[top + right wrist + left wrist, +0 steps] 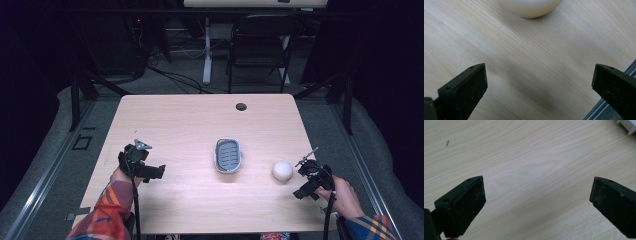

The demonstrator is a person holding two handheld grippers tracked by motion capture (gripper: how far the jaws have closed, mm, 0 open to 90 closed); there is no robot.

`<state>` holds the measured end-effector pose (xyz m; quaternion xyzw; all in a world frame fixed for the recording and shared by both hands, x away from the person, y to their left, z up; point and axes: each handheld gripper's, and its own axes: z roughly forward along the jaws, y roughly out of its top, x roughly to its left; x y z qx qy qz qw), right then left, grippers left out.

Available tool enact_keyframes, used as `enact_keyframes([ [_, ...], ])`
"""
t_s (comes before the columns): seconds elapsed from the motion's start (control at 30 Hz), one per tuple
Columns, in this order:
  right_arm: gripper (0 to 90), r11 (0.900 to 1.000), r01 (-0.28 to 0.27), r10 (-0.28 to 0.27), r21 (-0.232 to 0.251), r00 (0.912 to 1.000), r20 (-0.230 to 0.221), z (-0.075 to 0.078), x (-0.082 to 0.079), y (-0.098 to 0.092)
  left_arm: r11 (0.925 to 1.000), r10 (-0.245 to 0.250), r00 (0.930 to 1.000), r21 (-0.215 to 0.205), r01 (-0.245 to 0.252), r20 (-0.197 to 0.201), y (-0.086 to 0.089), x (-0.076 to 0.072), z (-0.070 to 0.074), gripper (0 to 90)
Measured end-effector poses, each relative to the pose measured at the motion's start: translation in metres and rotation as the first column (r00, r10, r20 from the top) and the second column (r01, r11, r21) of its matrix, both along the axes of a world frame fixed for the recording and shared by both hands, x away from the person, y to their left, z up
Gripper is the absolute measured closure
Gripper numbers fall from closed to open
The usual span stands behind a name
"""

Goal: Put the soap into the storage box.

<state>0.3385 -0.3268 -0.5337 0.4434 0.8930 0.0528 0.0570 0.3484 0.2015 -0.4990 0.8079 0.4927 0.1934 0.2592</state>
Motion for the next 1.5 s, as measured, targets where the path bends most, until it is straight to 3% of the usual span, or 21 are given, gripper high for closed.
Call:
enact_keyframes([
  [0.07, 0.0, 0.999, 0.013, -0.014, 0.034, 0.9997, 0.020, -0.003, -0.001, 0.001, 1.0000, -0.002, 1.0000, 0.000, 0.002, -0.003, 0.000, 0.001, 0.000, 0.3],
  [0.3, 0.0, 0.998, 0.056, -0.056, 0.022, 0.9984, 0.003, -0.006, 0.003, -0.001, 0.9998, 0.011, 0.9999, 0.017, -0.011, -0.007, -0.001, 0.001, -0.001, 0.3],
  [0.33, 0.0, 0.993, 0.089, -0.092, 0.080, 0.9955, 0.025, -0.010, 0.003, 0.000, 0.9998, 0.008, 0.9999, 0.016, -0.008, -0.009, 0.001, 0.000, -0.001, 0.3],
  [0.4, 0.0, 1.000, 0.023, -0.023, 0.004, 0.9994, -0.027, -0.002, 0.008, 0.000, 0.9998, 0.016, 0.9999, 0.013, -0.016, -0.006, 0.001, -0.001, 0.000, 0.3],
  [0.43, 0.0, 0.995, 0.070, -0.072, 0.071, 0.9972, 0.022, -0.009, 0.006, 0.002, 0.9998, 0.016, 0.9999, 0.015, -0.016, -0.004, 0.001, -0.001, 0.000, 0.3],
  [0.5, 0.0, 0.991, 0.087, -0.091, 0.098, 0.9952, 0.036, -0.011, 0.005, 0.004, 0.9997, 0.013, 0.9999, 0.019, -0.013, -0.005, 0.001, -0.001, 0.000, 0.3],
  [0.53, 0.0, 1.000, 0.018, -0.018, 0.018, 0.9995, -0.028, -0.003, 0.011, 0.003, 0.9996, 0.014, 0.9999, 0.026, -0.014, -0.003, 0.000, 0.000, 0.000, 0.3],
  [0.63, 0.0, 0.997, 0.047, -0.048, 0.062, 0.9987, 0.014, -0.006, 0.010, 0.005, 0.9995, 0.016, 0.9999, 0.026, -0.016, -0.005, 0.000, 0.001, -0.001, 0.3],
  [0.67, 0.0, 1.000, 0.011, -0.011, 0.017, 0.9998, -0.016, -0.001, 0.014, 0.005, 0.9996, 0.012, 0.9998, 0.025, -0.012, -0.013, 0.000, 0.001, -0.001, 0.3],
  [0.7, 0.0, 1.000, 0.011, -0.011, 0.017, 0.9998, -0.016, -0.001, 0.014, 0.005, 0.9996, 0.012, 0.9998, 0.025, -0.012, -0.013, 0.000, 0.001, -0.001, 0.3],
  [0.73, 0.0, 1.000, -0.001, 0.002, 0.026, 0.9997, -0.023, -0.001, 0.015, 0.007, 0.9996, 0.011, 0.9999, 0.027, -0.011, -0.013, 0.001, 0.001, -0.001, 0.3],
  [0.77, 0.0, 0.993, 0.044, -0.045, 0.110, 0.9989, 0.013, -0.007, 0.012, 0.009, 0.9996, 0.011, 0.9999, 0.027, -0.011, -0.013, 0.001, 0.001, -0.001, 0.3],
  [0.8, 0.0, 0.999, -0.024, 0.027, 0.042, 0.9984, -0.049, 0.000, 0.017, 0.008, 0.9996, 0.012, 0.9999, 0.027, -0.012, -0.011, 0.000, 0.000, -0.001, 0.3],
  [0.83, 0.0, 0.998, -0.070, 0.069, -0.008, 0.9952, -0.070, 0.005, 0.020, 0.008, 0.9996, 0.012, 0.9999, 0.027, -0.012, -0.011, 0.000, 0.000, -0.001, 0.2],
  [0.93, 0.0, 0.998, -0.023, 0.022, 0.056, 0.9997, 0.011, 0.001, 0.016, 0.012, 0.9994, 0.009, 0.9999, 0.035, -0.008, -0.013, -0.001, 0.001, -0.001, 0.2],
  [1.1, 4.1, 0.999, -0.046, 0.045, 0.008, 0.9988, 0.019, 0.003, 0.024, 0.012, 0.9994, 0.005, 0.9999, 0.035, -0.004, -0.016, -0.001, 0.001, -0.001, 0.2],
  [1.23, 4.3, 0.997, -0.068, 0.068, 0.022, 0.9970, 0.037, 0.005, 0.029, 0.013, 0.9994, 0.002, 0.9999, 0.035, -0.001, -0.017, -0.001, 0.001, -0.001, 0.2],
  [1.27, 3.3, 0.997, -0.064, 0.061, 0.052, 0.9969, 0.050, 0.003, 0.029, 0.014, 0.9994, 0.002, 0.9998, 0.035, -0.001, -0.018, -0.001, 0.001, -0.001, 0.2],
  [1.37, 0.0, 0.996, -0.076, 0.074, 0.048, 0.9957, 0.056, 0.002, 0.032, 0.019, 0.9994, 0.002, 0.9998, 0.035, -0.001, -0.021, -0.001, 0.002, -0.002, 0.2],
  [1.43, 0.0, 0.992, -0.123, 0.122, 0.030, 0.9923, 0.022, 0.005, 0.037, 0.020, 0.9995, -0.001, 0.9997, 0.033, 0.002, -0.024, -0.001, 0.002, -0.002, 0.2],
  [1.5, 0.0, 0.993, -0.088, 0.085, 0.076, 0.9954, 0.045, 0.001, 0.037, 0.024, 0.9994, -0.002, 0.9997, 0.034, 0.003, -0.025, -0.001, 0.002, -0.002, 0.2],
])
